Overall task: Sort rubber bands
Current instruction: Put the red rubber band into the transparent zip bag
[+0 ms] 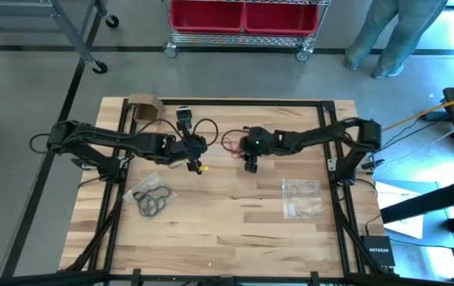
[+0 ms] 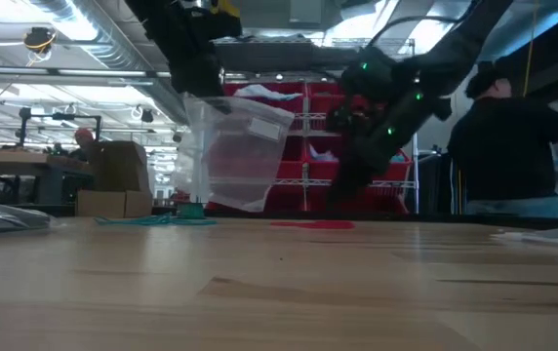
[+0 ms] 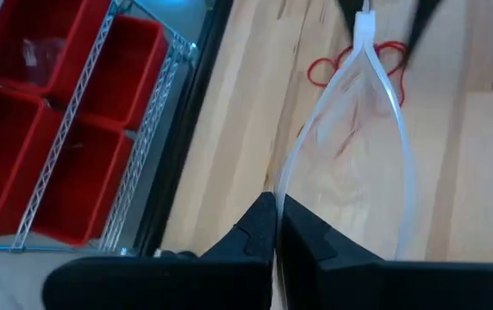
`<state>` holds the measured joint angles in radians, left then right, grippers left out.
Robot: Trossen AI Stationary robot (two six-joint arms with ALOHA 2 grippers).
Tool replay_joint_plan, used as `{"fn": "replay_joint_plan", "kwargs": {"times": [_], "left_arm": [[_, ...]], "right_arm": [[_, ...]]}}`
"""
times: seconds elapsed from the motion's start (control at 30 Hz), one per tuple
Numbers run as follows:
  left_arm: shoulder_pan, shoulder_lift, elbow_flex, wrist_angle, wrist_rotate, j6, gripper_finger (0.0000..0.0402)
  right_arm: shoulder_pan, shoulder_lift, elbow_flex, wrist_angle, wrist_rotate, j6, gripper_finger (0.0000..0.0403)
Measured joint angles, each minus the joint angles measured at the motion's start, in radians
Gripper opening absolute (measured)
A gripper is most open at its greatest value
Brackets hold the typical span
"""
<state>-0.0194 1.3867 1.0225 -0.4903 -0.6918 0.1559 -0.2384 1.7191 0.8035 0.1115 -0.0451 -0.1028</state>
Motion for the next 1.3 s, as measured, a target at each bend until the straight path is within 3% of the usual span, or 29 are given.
{"fn": "replay_joint_plan", "kwargs": {"times": [0.1, 0.23, 0.4, 0.67, 0.77, 0.87, 1.0, 1.3], "left_arm": [[-0.010, 0.016, 0.000, -0.001, 0.000, -0.056, 0.0000], [-0.024, 0.029, 0.000, -0.005, 0.001, -0.128, 0.0000], [-0.041, 0.032, 0.000, -0.025, 0.000, -0.209, 0.0000], [-0.058, 0.032, 0.000, -0.023, 0.027, -0.255, 0.0000], [-0.062, 0.032, 0.000, -0.023, 0.038, -0.258, 0.0000], [-0.069, 0.032, 0.000, -0.022, 0.038, -0.261, 0.0000], [-0.080, 0.032, 0.000, -0.021, 0.039, -0.261, 0.0000], [-0.080, 0.032, 0.000, -0.021, 0.039, -0.271, 0.0000]], "right_arm": [[0.005, 0.042, 0.000, -0.001, -0.037, -0.006, 0.0161], [0.001, 0.071, 0.000, 0.011, 0.051, -0.026, 0.0161], [0.002, 0.081, 0.001, 0.088, 0.052, -0.110, 0.0161], [0.002, 0.156, 0.005, 0.136, 0.028, -0.048, 0.0157], [0.002, 0.170, 0.007, 0.124, 0.027, 0.000, 0.0132], [0.004, 0.169, 0.009, 0.084, 0.021, 0.003, 0.0080], [0.004, 0.134, 0.007, 0.035, 0.018, 0.024, 0.0010], [0.002, -0.152, -0.001, -0.197, 0.039, 0.070, 0.0002]]}}
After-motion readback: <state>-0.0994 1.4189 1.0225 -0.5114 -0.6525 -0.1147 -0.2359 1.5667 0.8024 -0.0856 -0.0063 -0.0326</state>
